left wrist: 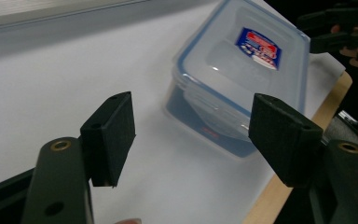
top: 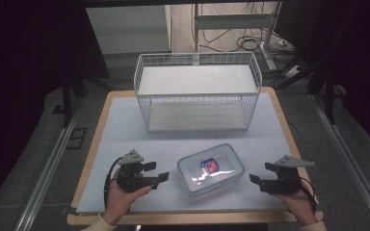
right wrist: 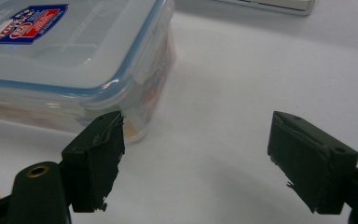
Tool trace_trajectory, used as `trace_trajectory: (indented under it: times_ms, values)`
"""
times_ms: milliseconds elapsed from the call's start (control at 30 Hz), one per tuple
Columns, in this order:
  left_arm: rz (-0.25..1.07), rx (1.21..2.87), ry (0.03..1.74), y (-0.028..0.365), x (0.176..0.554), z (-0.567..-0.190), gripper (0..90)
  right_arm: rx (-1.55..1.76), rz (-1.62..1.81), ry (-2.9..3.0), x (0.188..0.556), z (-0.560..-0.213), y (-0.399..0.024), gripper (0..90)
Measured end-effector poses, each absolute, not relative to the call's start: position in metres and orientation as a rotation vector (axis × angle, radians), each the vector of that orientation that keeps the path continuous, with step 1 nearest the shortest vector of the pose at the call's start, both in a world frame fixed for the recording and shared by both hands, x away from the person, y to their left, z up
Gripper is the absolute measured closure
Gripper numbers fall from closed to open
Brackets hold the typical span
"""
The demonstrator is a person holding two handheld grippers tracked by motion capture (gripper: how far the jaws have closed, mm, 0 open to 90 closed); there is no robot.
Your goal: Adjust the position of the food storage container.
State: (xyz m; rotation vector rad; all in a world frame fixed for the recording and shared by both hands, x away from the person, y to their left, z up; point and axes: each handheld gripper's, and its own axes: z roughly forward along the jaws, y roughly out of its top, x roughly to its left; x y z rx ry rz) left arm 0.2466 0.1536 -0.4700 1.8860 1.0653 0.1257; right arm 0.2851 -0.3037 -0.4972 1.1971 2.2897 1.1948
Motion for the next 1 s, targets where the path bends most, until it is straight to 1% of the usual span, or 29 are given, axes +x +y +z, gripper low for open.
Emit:
trace_trajectory:
  times_ms: [200,267,333,367,467,500,533,567,600,633,733,1000]
  values:
    - [0.104,1.900,1.035,0.139,0.240,-0.465,32.7,1.203,1.182,2.299,0.287,-0.500,-0.305,19.4]
    - [0.088,1.909,1.016,0.133,0.238,-0.462,35.8,1.198,1.185,2.305,0.287,-0.501,-0.305,19.5]
    - [0.070,1.921,0.992,0.126,0.235,-0.460,43.9,1.204,1.187,2.299,0.287,-0.501,-0.306,19.6]
    - [0.059,1.932,0.970,0.122,0.234,-0.460,43.9,1.205,1.189,2.298,0.287,-0.501,-0.306,19.6]
    - [0.024,1.952,0.921,0.112,0.228,-0.460,62.9,1.210,1.190,2.290,0.287,-0.500,-0.307,19.7]
    - [-0.002,1.971,0.886,0.105,0.224,-0.461,73.5,1.214,1.188,2.288,0.287,-0.500,-0.307,19.7]
    - [-0.002,1.971,0.886,0.105,0.224,-0.461,78.4,1.214,1.188,2.288,0.287,-0.500,-0.307,19.7]
    - [-0.022,1.988,0.861,0.100,0.222,-0.463,78.4,1.213,1.186,2.288,0.287,-0.500,-0.306,19.7]
    - [-0.041,2.009,0.834,0.093,0.219,-0.464,84.4,1.214,1.186,2.287,0.287,-0.500,-0.306,19.7]
    - [-0.050,2.020,0.817,0.089,0.217,-0.465,86.4,1.217,1.187,2.286,0.287,-0.500,-0.306,19.6]
    - [-0.071,2.050,0.785,0.081,0.214,-0.469,89.5,1.218,1.183,2.287,0.288,-0.501,-0.306,19.7]
    - [-0.104,2.122,0.758,0.067,0.209,-0.483,89.8,1.225,1.177,2.279,0.288,-0.501,-0.308,19.8]
